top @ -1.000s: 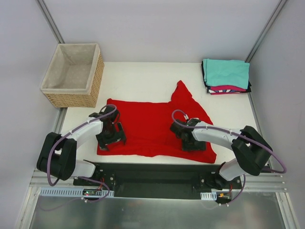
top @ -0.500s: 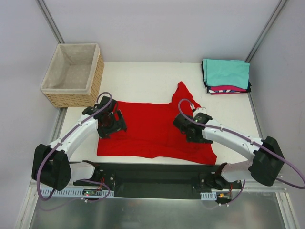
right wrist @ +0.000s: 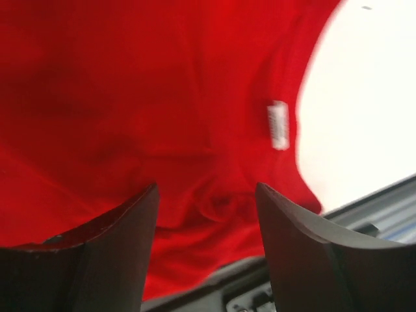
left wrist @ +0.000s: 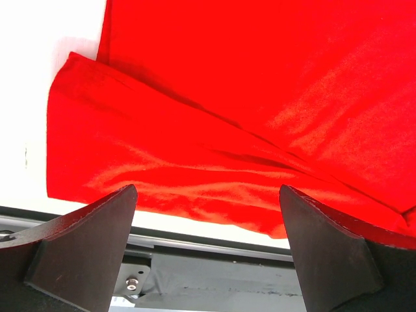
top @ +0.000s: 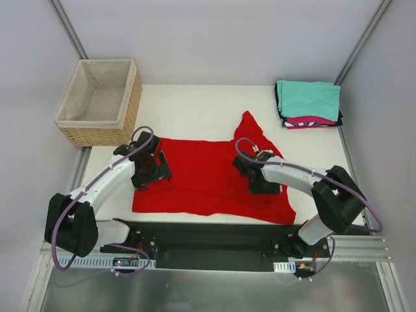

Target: Fold and stack the t-shirts

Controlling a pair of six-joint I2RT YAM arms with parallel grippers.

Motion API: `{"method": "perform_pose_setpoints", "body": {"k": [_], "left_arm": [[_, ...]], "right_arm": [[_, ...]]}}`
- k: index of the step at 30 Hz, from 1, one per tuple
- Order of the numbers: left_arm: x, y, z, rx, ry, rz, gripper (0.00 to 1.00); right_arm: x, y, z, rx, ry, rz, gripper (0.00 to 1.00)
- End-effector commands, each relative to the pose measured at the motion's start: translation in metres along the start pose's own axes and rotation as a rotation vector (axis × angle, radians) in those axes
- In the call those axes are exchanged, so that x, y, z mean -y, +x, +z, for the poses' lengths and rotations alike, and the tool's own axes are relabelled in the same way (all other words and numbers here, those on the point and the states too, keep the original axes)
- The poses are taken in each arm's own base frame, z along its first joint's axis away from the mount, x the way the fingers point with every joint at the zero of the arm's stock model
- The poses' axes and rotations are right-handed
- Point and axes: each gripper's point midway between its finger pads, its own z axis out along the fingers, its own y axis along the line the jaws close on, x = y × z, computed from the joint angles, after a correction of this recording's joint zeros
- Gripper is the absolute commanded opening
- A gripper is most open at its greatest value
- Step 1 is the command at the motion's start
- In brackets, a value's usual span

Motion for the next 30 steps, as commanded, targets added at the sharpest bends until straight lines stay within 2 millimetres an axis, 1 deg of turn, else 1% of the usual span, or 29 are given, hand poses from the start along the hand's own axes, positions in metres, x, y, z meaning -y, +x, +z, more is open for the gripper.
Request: {"method": "perform_pose_setpoints", "body": {"k": [1,3,4,6,7,10,11,13,14,15,19,25,26,27,28,30], "left_arm": [[-0.010,0.006,0.001,-0.010,-0.045,0.033,0.92],[-0.011,0.005,0.001,-0.007,-0.049,0.034,0.92],[-0.011,0.005,0.001,-0.007,-0.051,0.034,0.92],[-0.012,0.004,0.002,-0.006,-0.057,0.036,0.92],[-0.012,0.004,0.002,-0.005,-0.061,0.035,0.92],[-0.009,0.003,0.003,-0.010,-0.059,0.033,0.92],[-0.009,0.003,0.003,-0.012,-0.059,0.032,0.92],[-0.008,0.002,0.004,-0.013,-0.058,0.030,0.92],[-0.007,0.002,0.004,-0.015,-0.058,0.029,0.92],[-0.007,0.001,0.004,-0.016,-0.057,0.029,0.92],[-0.005,0.000,0.005,-0.017,-0.056,0.029,0.92],[-0.006,0.000,0.005,-0.018,-0.062,0.029,0.92],[-0.006,-0.001,0.005,-0.014,-0.064,0.029,0.92],[-0.008,0.000,0.006,-0.016,-0.071,0.029,0.92],[-0.008,-0.001,0.006,-0.015,-0.072,0.031,0.92],[-0.006,-0.002,0.006,-0.011,-0.071,0.029,0.92]], "right_arm": [[-0.040,-0.015,0.006,-0.015,-0.138,0.022,0.63],[-0.050,-0.020,0.007,-0.017,-0.175,0.032,0.62],[-0.054,-0.026,0.003,-0.008,-0.188,0.033,0.62],[-0.055,-0.031,0.000,-0.002,-0.191,0.027,0.62],[-0.057,-0.039,-0.004,0.012,-0.197,0.026,0.61],[-0.054,-0.047,-0.013,0.031,-0.192,0.015,0.61],[-0.053,-0.054,-0.019,0.044,-0.194,0.017,0.61],[-0.048,-0.061,-0.024,0.061,-0.176,0.015,0.61],[-0.048,-0.066,-0.030,0.072,-0.181,0.010,0.61],[-0.047,-0.068,-0.031,0.081,-0.176,0.008,0.61],[-0.052,-0.075,-0.032,0.086,-0.182,0.003,0.61],[-0.075,-0.080,-0.023,0.077,-0.226,0.001,0.61],[-0.083,-0.084,-0.024,0.089,-0.251,0.008,0.61],[-0.090,-0.083,-0.020,0.072,-0.263,-0.004,0.61],[-0.096,-0.089,-0.023,0.079,-0.279,-0.003,0.61],[-0.108,-0.093,-0.022,0.073,-0.310,-0.009,0.61]]}}
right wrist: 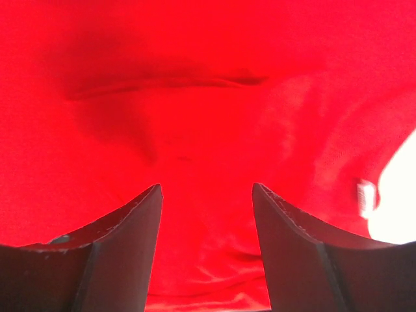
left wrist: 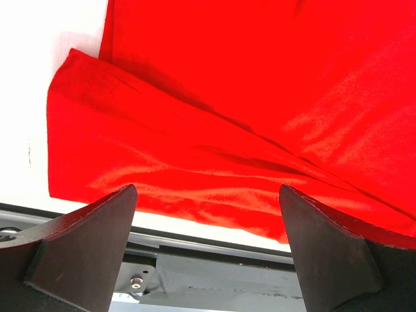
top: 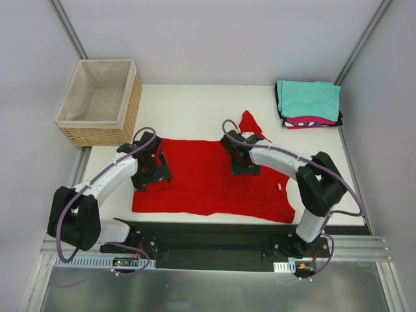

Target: Fold and stack the t-shirts

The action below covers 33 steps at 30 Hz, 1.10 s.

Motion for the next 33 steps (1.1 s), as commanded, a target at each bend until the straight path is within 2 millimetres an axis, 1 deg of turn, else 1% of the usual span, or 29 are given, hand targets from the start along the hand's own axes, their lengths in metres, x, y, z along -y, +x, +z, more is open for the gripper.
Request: {"method": "perform_pose_setpoints", "body": {"k": [1,2,3,4,5,7,13,20,26,27,30,31,33], "left_arm": [[-0.001,-0.006,-0.004,0.026,-0.027,0.022,0.92],[-0.001,-0.006,-0.004,0.026,-0.029,0.024,0.92],[-0.001,-0.007,-0.004,0.028,-0.029,0.024,0.92],[-0.001,-0.008,-0.004,0.032,-0.031,0.025,0.92],[-0.002,-0.008,-0.003,0.031,-0.035,0.027,0.92],[-0.002,-0.008,-0.002,0.028,-0.039,0.027,0.92],[-0.003,-0.007,0.000,0.021,-0.049,0.033,0.92],[-0.005,-0.006,0.002,0.019,-0.056,0.036,0.92],[-0.007,-0.006,0.002,0.022,-0.061,0.039,0.92],[-0.007,-0.006,0.003,0.018,-0.064,0.040,0.92],[-0.007,-0.006,0.003,0.018,-0.064,0.041,0.92],[-0.007,-0.006,0.004,0.016,-0.067,0.042,0.92],[-0.007,-0.006,0.003,0.017,-0.065,0.040,0.92]], "right_arm": [[-0.035,-0.024,0.001,0.023,-0.102,-0.003,0.61],[-0.041,-0.030,0.001,0.034,-0.123,0.005,0.61],[-0.047,-0.030,0.001,0.031,-0.143,0.002,0.61],[-0.050,-0.031,0.002,0.030,-0.149,0.002,0.61],[-0.053,-0.037,0.001,0.042,-0.160,0.000,0.61],[-0.057,-0.040,0.000,0.047,-0.167,-0.002,0.61],[-0.061,-0.045,0.004,0.047,-0.160,-0.009,0.61],[-0.068,-0.046,0.013,0.034,-0.156,-0.017,0.61],[-0.069,-0.044,0.018,0.028,-0.149,-0.016,0.59],[-0.069,-0.044,0.018,0.027,-0.150,-0.014,0.58],[-0.068,-0.044,0.018,0.029,-0.148,-0.013,0.51],[-0.067,-0.043,0.019,0.026,-0.144,-0.013,0.40],[-0.067,-0.043,0.018,0.029,-0.144,-0.013,0.32]]}}
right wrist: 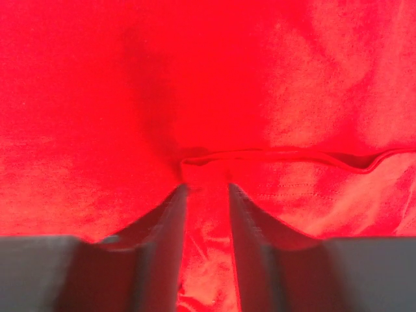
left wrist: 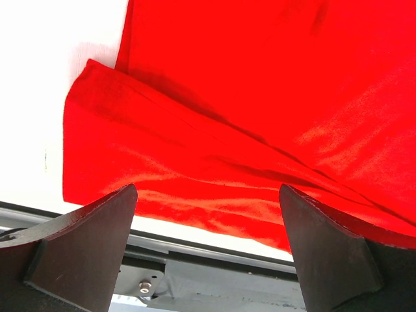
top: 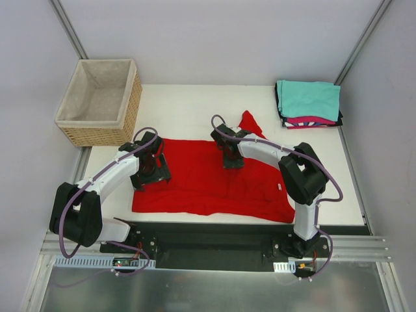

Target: Fold and stack the t-shirts

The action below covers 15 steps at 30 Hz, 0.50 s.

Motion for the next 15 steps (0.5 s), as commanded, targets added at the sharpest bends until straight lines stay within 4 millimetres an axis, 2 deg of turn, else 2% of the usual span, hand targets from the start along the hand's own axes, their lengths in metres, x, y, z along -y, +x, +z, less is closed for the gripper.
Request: {"method": "perform_pose_setpoints", "body": {"k": [1,5,10,15], "left_arm": [[-0.0002,-0.0017,-0.0024,0.006,-0.015,0.025,0.92],[0.0010,-0.0025,-0.0030,0.008,-0.013,0.025,0.92],[0.0013,-0.0031,-0.0036,0.009,-0.010,0.025,0.92],[0.0011,-0.0027,-0.0033,0.008,-0.011,0.022,0.92]], "right_arm": [[-0.0045,-0.0125,-0.0069,0.032,-0.019,0.013,0.26],[-0.0040,-0.0116,-0.0058,0.030,-0.016,0.012,0.18],[-0.0035,-0.0102,-0.0044,0.024,-0.014,0.015,0.02],[-0.0036,-0.0085,-0.0027,0.017,-0.013,0.014,0.01]]}}
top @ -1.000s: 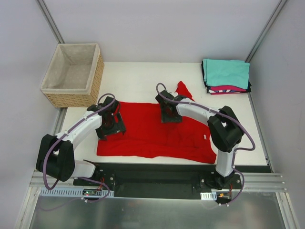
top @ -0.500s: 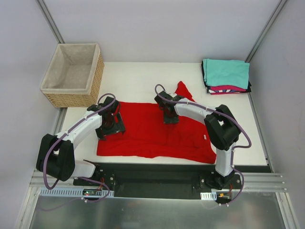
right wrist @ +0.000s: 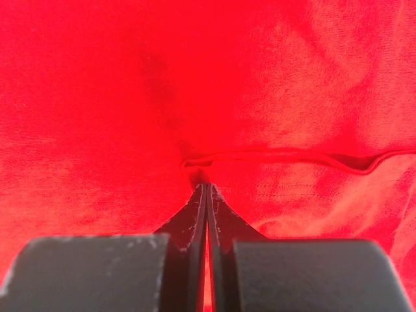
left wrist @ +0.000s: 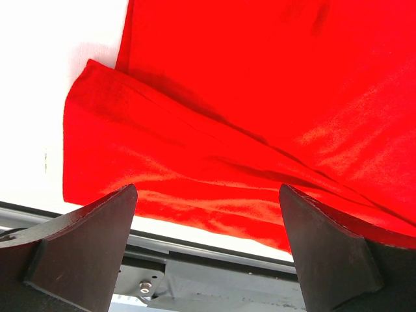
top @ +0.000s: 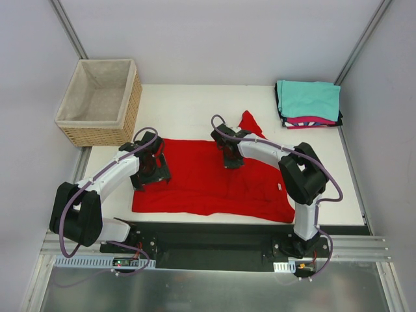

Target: Fold and stack the t-shirts

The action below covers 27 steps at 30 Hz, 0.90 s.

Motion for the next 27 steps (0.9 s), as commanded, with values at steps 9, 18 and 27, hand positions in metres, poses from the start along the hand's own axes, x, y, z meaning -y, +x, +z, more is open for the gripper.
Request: {"method": "perform_pose_setpoints", "body": {"k": [9,18,27], "left_arm": [[0.001,-0.003,-0.005,0.013,-0.006,0.022,0.92],[0.003,-0.005,-0.005,0.016,-0.003,0.025,0.92],[0.002,-0.005,-0.004,0.016,-0.010,0.032,0.92]], "right_arm": [[-0.004,-0.011,-0.005,0.032,-0.012,0.021,0.01],[-0.003,-0.042,-0.033,0.120,-0.020,-0.002,0.01],[-0.014,-0.070,-0.040,0.148,-0.031,-0.013,0.01]]}}
